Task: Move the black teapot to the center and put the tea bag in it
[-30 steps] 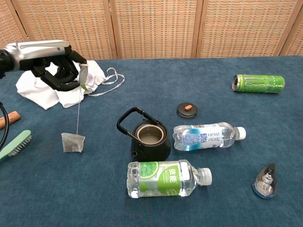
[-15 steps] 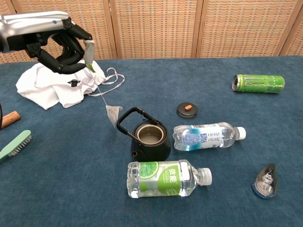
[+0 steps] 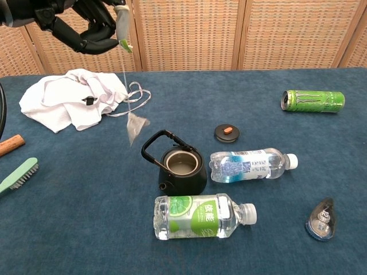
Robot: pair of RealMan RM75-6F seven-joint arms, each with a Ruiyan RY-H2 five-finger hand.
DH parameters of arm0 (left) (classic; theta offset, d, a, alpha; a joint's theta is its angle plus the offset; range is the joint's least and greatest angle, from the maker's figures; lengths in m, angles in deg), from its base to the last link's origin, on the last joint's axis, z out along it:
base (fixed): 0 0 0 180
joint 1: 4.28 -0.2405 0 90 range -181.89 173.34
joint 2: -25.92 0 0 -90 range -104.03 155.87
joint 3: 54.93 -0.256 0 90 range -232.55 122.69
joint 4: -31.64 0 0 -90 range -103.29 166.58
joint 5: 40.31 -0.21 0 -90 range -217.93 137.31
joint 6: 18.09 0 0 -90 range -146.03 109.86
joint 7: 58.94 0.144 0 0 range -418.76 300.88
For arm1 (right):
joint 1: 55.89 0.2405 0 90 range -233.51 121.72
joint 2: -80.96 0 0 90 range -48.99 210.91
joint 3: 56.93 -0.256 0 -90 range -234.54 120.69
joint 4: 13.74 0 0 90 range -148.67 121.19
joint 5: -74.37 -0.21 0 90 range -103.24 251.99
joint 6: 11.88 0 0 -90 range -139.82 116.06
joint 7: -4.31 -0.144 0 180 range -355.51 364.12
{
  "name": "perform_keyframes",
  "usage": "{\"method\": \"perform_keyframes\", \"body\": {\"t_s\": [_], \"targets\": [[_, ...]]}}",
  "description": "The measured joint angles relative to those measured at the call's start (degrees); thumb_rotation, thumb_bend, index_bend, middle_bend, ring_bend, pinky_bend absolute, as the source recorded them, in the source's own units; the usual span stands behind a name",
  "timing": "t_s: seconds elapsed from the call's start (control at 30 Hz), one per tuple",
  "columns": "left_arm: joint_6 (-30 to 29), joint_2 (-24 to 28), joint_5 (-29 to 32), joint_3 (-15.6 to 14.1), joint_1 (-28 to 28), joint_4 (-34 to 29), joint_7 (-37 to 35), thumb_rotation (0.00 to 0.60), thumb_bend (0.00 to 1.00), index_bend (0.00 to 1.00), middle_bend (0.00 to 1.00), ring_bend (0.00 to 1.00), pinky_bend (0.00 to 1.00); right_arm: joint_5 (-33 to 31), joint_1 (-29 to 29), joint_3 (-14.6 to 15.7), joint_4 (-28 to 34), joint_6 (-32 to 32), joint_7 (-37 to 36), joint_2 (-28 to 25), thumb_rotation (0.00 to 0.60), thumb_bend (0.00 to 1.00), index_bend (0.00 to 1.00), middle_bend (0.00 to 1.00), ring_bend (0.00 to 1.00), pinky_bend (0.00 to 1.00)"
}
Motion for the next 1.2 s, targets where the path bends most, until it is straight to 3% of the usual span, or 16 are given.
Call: {"method": "perform_keyframes", "body": {"t_s": [0.43,1.2], "targets": [[2.0,-1.8,0.6,0.6,2.5,-0.8,1.9,0.600,0.48,0.63,0.82,0.76,0.66,-0.1,-0.4,0.0,-0.4,0.0,-0.9,-0.1,0.600,0.32,0.41,0.44,0.28,0.35],[5.6,-6.0,2.2,-1.2,4.9,-0.5,5.8,0.600,0.48,0.63,0.82,0.76,0.66,-0.3,-1.3,0.1,-1.7,0.0,-2.7,-0.1,0.600,0.32,0.41,0.44,0.28,0.35]]}}
